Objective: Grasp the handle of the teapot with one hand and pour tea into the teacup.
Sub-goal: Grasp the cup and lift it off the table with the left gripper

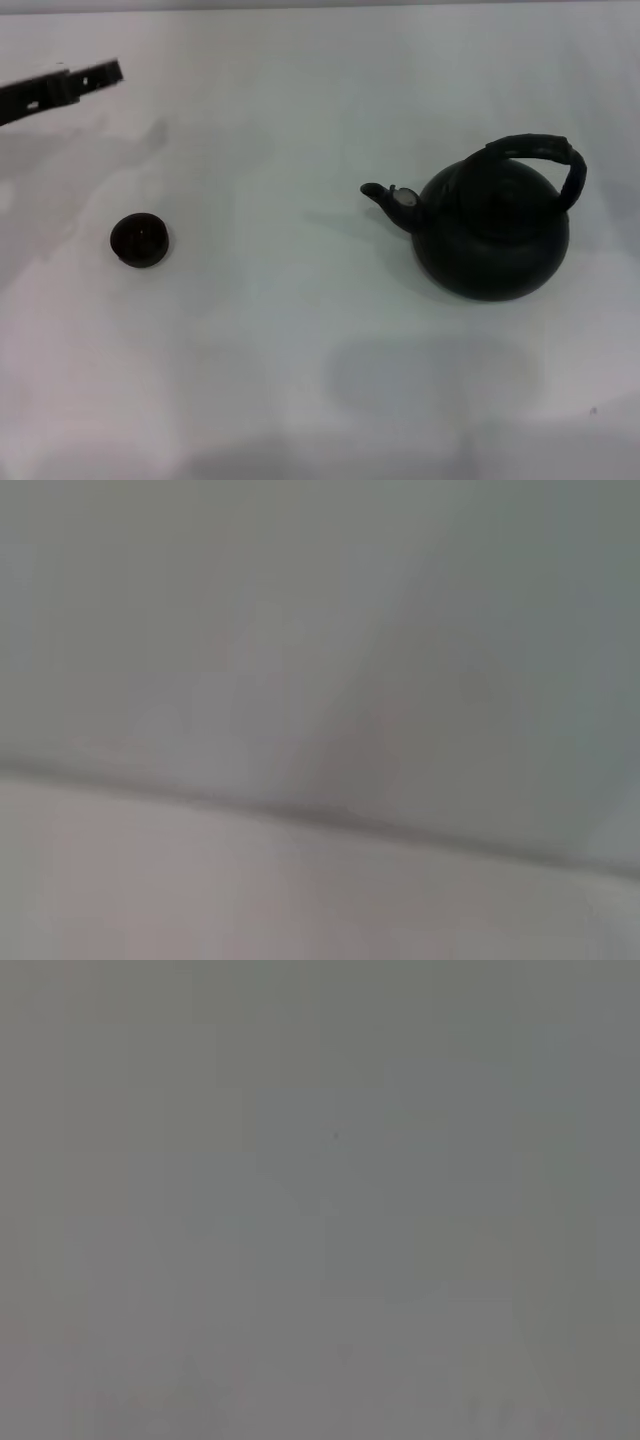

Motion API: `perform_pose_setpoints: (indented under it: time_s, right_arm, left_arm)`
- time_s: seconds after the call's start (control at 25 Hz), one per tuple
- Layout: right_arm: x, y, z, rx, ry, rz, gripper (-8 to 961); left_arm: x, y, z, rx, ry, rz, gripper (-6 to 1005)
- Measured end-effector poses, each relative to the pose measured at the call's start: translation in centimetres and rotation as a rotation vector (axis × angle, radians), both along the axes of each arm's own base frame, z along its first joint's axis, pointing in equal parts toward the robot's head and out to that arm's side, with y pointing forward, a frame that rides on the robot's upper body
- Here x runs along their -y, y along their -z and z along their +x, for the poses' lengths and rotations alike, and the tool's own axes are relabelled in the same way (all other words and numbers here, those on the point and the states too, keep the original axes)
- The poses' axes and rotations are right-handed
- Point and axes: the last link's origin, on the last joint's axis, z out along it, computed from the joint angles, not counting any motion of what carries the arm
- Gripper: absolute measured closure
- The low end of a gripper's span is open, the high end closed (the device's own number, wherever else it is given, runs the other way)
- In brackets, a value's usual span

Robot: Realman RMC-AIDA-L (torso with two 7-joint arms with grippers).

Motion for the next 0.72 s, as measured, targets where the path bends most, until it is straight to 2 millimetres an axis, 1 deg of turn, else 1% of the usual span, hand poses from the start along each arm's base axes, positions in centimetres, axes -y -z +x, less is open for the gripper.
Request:
perform_pose_setpoints:
  time_s: [0.12, 0.2, 0.36, 0.56, 0.72]
  right_arm:
    - [0.0, 0.0, 0.1, 0.0, 0.005, -0.002, 121]
    - [0.0, 0.1, 0.2, 0.0, 0.013, -0.004, 122]
    - [0.0, 0.2, 0.4, 0.0, 0.028, -0.011, 122]
    - [0.0, 0.3, 0.5, -0.002, 0.039, -0.015, 123]
    - [0.2, 0.4, 0.6, -0.005, 0.043, -0.017, 124]
  left_arm:
    - [0.6, -0.7, 0.7, -0.046, -0.11, -0.071, 126]
    - [0.9, -0.8, 1.1, -0.054, -0.159, -0.112, 126]
    - [1.3, -0.7, 2.0, -0.045, -0.202, -0.199, 126]
    - [1.3, -0.6, 1.7, -0.103, -0.275, -0.264, 127]
    - [1.2, 0.1, 1.8, -0.12, -0.286, -0.302, 127]
